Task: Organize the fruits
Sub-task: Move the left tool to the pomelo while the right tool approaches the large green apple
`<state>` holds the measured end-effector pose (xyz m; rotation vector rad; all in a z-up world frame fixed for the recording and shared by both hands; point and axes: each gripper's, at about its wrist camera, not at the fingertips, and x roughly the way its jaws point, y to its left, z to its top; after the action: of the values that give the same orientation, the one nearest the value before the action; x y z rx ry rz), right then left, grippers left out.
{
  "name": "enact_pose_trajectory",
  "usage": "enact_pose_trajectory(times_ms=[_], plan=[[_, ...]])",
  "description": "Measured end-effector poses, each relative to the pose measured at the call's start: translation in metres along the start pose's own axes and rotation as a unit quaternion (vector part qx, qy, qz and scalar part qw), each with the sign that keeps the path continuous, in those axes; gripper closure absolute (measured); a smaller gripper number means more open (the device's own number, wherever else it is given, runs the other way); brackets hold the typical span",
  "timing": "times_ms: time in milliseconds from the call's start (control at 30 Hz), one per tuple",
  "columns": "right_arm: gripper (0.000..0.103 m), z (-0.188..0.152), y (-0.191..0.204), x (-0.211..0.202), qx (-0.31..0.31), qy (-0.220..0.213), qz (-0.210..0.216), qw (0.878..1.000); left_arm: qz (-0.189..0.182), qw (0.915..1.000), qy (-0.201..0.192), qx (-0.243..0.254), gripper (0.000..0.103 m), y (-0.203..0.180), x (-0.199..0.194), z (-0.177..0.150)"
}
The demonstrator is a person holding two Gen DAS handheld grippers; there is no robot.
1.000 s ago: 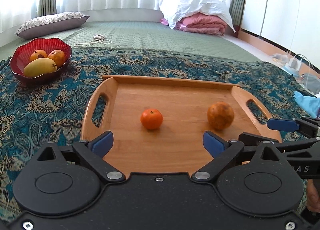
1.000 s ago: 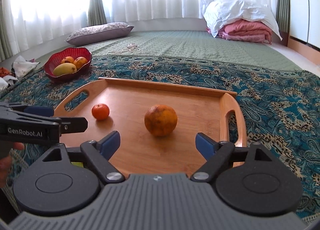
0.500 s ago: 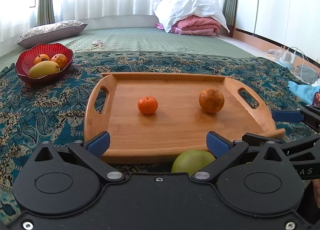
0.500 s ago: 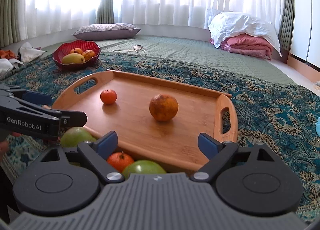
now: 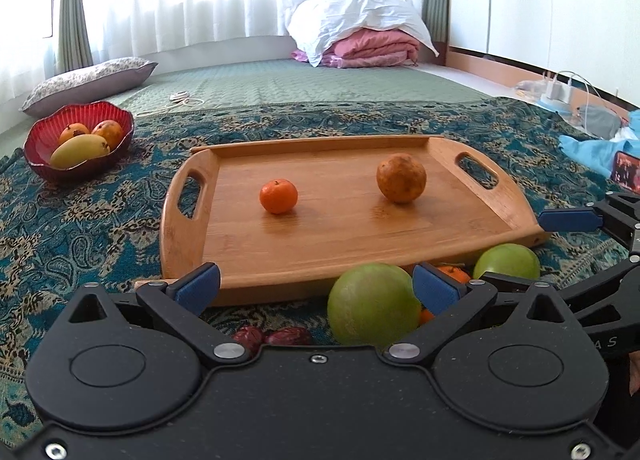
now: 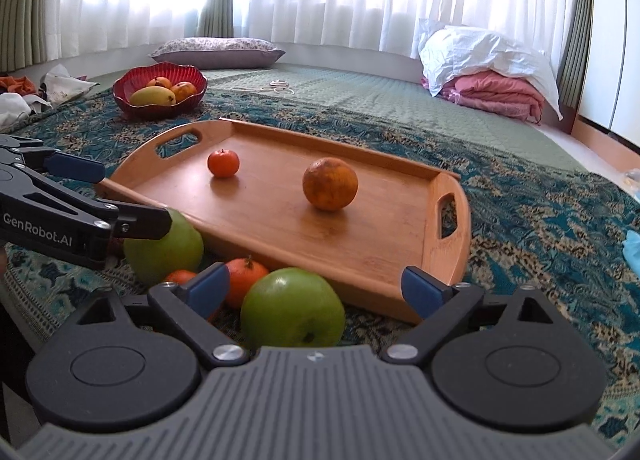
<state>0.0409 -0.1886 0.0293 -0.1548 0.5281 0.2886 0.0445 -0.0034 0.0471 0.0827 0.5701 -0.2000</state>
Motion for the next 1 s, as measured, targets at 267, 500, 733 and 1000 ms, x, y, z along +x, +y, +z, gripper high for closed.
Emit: enact_pose_trajectory(times_ms=[267, 500, 733, 1000], plan=[[0.009, -0.011, 0.006, 0.002, -0.01, 0.018, 0.004, 1.0, -0.006, 0.9998, 0.0, 0.018, 0.0, -0.011, 0.002, -0.007], [0.016, -0.018, 0.011, 0.003, -0.02, 0.03, 0.013, 0.999, -0.013, 0.9994, 0.0, 0.033, 0.001, -0.019, 0.002, -0.011], [0.016, -0.021, 0.011, 0.005, -0.02, 0.038, 0.016, 0.999, -0.035, 0.9993, 0.014, -0.003, 0.01, -0.011, 0.003, -0.011], [0.022, -0.023, 0.011, 0.007, -0.015, 0.044, 0.023, 0.999, -0.049, 0.998, 0.029, -0.025, 0.044, -0.006, 0.0, -0.01]])
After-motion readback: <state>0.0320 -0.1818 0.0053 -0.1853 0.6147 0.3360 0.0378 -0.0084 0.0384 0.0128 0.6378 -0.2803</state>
